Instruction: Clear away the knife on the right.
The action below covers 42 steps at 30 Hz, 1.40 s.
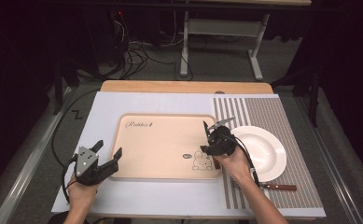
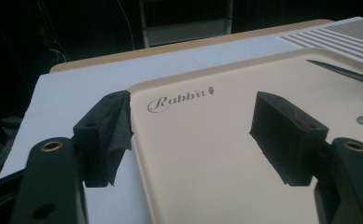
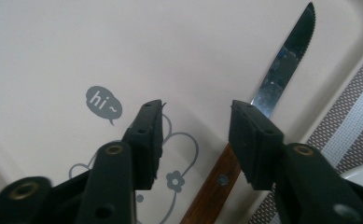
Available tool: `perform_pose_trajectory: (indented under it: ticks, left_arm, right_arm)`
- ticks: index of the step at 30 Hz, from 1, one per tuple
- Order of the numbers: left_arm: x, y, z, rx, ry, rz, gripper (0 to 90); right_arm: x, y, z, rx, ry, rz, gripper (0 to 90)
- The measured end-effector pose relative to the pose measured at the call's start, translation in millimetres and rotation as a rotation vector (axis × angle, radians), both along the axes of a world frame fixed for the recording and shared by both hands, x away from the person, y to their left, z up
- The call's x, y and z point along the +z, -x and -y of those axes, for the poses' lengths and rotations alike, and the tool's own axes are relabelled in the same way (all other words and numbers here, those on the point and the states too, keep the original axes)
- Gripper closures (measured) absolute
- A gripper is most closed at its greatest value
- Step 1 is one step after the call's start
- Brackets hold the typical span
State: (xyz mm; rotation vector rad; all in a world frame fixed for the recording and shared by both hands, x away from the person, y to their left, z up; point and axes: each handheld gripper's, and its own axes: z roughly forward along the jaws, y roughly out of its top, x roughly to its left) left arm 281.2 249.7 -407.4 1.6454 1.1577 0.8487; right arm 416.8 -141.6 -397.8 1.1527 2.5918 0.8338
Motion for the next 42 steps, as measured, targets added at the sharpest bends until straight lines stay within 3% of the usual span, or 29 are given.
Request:
perform_pose_trajectory:
  ticks: [9, 25, 33, 39, 42]
  left_arm:
    - [0.4, 0.3, -0.8, 0.006, 0.003, 0.002, 29.1]
    - [0.9, 1.4, -0.7, 0.011, 0.003, 0.010, 29.2]
    - [0.9, 1.7, -0.3, 0.010, 0.000, 0.012, 29.2]
    - [1.0, 2.1, 0.1, 0.008, -0.002, 0.012, 29.2]
    - [1.5, 3.3, 0.5, 0.006, -0.002, 0.017, 29.2]
  right_arm:
    - [8.6, 9.3, 8.4, 0.023, -0.062, 0.054, 47.8]
    - [12.5, 29.7, 24.5, 0.006, -0.097, 0.136, 39.9]
    - [16.6, 42.0, 36.8, -0.011, -0.181, 0.171, 34.2]
    - [19.0, 49.4, 48.3, -0.026, -0.174, 0.225, 27.6]
    - [20.1, 51.1, 53.2, -0.032, -0.193, 0.244, 25.4]
